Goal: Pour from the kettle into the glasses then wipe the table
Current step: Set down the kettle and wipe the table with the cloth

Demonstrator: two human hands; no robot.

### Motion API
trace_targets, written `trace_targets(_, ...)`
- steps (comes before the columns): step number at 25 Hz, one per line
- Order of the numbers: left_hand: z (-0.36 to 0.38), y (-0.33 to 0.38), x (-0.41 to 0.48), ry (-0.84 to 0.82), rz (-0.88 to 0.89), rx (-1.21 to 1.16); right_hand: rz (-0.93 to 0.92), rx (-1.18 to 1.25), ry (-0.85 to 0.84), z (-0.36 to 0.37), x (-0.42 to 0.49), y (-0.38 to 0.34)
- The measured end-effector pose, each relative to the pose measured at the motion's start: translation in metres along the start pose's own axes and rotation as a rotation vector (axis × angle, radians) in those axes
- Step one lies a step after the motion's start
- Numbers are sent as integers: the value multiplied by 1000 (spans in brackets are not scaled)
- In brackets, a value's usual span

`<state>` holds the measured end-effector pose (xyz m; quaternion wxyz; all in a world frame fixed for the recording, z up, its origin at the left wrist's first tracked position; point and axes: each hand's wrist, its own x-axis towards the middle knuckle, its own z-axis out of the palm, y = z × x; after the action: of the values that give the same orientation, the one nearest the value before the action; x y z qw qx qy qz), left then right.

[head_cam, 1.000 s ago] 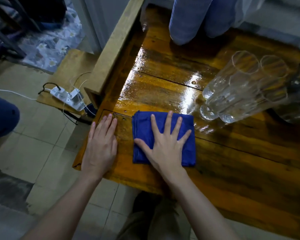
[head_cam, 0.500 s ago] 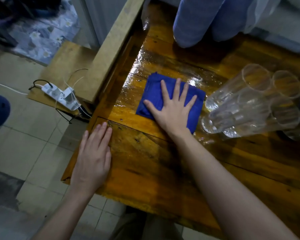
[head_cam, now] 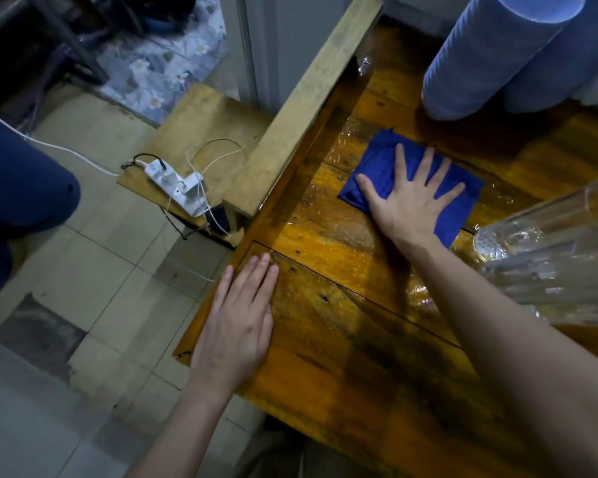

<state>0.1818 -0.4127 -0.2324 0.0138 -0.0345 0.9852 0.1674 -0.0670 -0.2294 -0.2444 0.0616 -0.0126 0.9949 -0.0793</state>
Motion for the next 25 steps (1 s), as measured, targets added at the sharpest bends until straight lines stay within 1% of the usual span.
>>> trace_targets(4, 0, 1, 0, 16, 3, 3, -22, 9, 30, 4, -27, -8)
trace_targets(7, -1, 2, 0, 24, 4, 1, -118, 17, 23, 8, -77, -8)
trace_targets(11, 1, 2, 0, 29, 12, 13, -313, -29, -58, 5, -145, 26)
trace_targets(14, 3, 1, -1, 30, 1, 15, -297, -43, -89, 3, -171, 48)
trace_targets(20, 3, -2, 0, 31, 8, 33, -224, -24, -73, 9, -155, 33)
trace_targets(25, 0, -1, 1, 16, -8, 21, -224, 14, -43, 8, -79, 4)
